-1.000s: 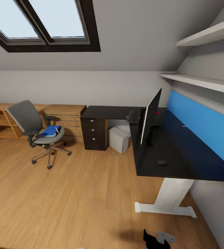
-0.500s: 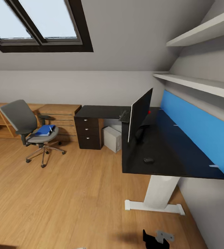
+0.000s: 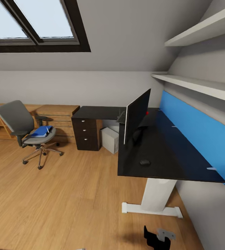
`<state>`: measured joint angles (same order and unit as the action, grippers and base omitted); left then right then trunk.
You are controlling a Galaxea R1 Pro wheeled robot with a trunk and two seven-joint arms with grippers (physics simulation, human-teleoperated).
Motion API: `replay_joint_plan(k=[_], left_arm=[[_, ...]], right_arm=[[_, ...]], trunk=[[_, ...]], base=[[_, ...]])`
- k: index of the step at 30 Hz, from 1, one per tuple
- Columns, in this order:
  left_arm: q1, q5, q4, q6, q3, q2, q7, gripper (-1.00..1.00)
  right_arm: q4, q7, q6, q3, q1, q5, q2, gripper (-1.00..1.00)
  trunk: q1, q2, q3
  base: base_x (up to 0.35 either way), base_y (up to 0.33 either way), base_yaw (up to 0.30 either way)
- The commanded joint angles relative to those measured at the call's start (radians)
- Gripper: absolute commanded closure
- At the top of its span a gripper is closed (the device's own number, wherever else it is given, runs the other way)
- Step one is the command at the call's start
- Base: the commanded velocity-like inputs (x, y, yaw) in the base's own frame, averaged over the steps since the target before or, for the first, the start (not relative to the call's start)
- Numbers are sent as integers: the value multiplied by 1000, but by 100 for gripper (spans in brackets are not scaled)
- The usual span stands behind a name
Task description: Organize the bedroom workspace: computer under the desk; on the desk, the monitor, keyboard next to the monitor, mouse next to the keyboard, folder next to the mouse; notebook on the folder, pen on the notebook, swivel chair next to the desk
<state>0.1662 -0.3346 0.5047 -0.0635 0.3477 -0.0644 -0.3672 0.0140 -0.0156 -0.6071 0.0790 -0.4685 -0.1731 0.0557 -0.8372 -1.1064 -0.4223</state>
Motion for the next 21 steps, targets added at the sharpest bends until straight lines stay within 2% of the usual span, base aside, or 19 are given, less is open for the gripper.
replay_joint_plan(k=[1, 8, 12, 17, 20, 21], left_arm=[[1, -11, 0, -5, 8, 1, -7, -100], [1, -11, -1, -5, 7, 1, -7, -100], [1, -11, -1, -6, -1, 2, -7, -100], [1, -11, -1, -6, -21, 4, -7, -100], [1, -11, -1, -6, -31, 6, -5, -100], [1, -11, -1, -6, -36, 8, -5, -100]], right_arm=[[-1, 1, -12, 7, -1, 4, 0, -100], [-23, 3, -31, 8, -1, 2, -1, -100], [-81, 3, 18, 9, -1, 1, -3, -100], [-224, 3, 171, 12, 0, -1, -9, -100], [-341, 3, 289, 13, 10, -1, -21, -100], [-426, 3, 365, 14, 30, -1, -28, -100]], trunk=[[0, -1, -1], [0, -1, -1], [0, -1, -1], [0, -1, -1], [0, -1, -1], [0, -1, -1]], base=[[4, -7, 0], [2, -3, 0], [0, 0, 0], [0, 0, 0], [0, 0, 0], [0, 0, 0]])
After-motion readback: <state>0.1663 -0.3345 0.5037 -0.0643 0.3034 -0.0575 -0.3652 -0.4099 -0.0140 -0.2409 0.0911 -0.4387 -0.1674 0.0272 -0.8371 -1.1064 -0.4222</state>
